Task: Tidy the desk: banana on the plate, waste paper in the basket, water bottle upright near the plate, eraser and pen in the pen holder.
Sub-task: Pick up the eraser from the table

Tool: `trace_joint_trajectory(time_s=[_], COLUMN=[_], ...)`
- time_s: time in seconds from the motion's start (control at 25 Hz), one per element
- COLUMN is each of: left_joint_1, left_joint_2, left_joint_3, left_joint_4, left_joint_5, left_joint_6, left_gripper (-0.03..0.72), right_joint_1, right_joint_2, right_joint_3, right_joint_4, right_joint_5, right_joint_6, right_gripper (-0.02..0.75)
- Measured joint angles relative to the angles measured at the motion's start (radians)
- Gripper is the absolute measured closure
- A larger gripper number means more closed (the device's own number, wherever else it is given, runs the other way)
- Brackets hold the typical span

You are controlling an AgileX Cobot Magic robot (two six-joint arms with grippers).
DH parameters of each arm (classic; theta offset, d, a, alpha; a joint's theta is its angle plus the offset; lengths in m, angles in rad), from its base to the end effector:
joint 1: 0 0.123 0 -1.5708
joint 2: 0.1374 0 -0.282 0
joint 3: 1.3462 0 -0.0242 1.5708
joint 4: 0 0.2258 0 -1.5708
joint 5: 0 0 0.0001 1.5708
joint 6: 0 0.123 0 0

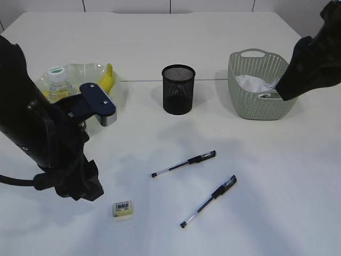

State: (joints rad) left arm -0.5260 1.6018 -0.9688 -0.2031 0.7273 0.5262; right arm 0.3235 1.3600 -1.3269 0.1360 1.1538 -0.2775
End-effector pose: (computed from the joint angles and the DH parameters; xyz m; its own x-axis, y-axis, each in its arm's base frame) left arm 0.2422 -0.1597 0.1883 -0.5729 0.7508 -0.3289 0.7967 0.6043 -0.0084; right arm 0.2409 0.0968 0.3320 -0.7413 -0.4791 -0.4700 -0.5459 0.8378 0.0069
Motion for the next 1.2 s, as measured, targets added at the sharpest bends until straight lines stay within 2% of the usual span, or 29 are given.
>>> trace_joint_trajectory(time_s=[0.4, 0.92, 1.2], left_joint_1=[-0.090, -0.090, -0.090], left_joint_2=[0.117, 0.230, 0.297], left_joint_3=[-0.065, -0.076, -0.090], left_joint_4=[0.009, 0.010, 0.009], left_joint_5=[0.005, -0.013, -0.046], left_joint_6=[0.056, 0.209, 0.239], left_gripper=[0.225, 0.225, 0.222], right_joint_1=[0.000, 0.000, 0.000], right_joint_2=[0.000, -0.001, -0.001], right_joint_3=[0.000, 0.000, 0.000], right_joint_4=[0.004, 0.004, 0.006], right_joint_5=[0.006, 0.020, 0.020], right_joint_6=[0.000, 0.000, -0.001], right_gripper=[0.381, 0.381, 0.381])
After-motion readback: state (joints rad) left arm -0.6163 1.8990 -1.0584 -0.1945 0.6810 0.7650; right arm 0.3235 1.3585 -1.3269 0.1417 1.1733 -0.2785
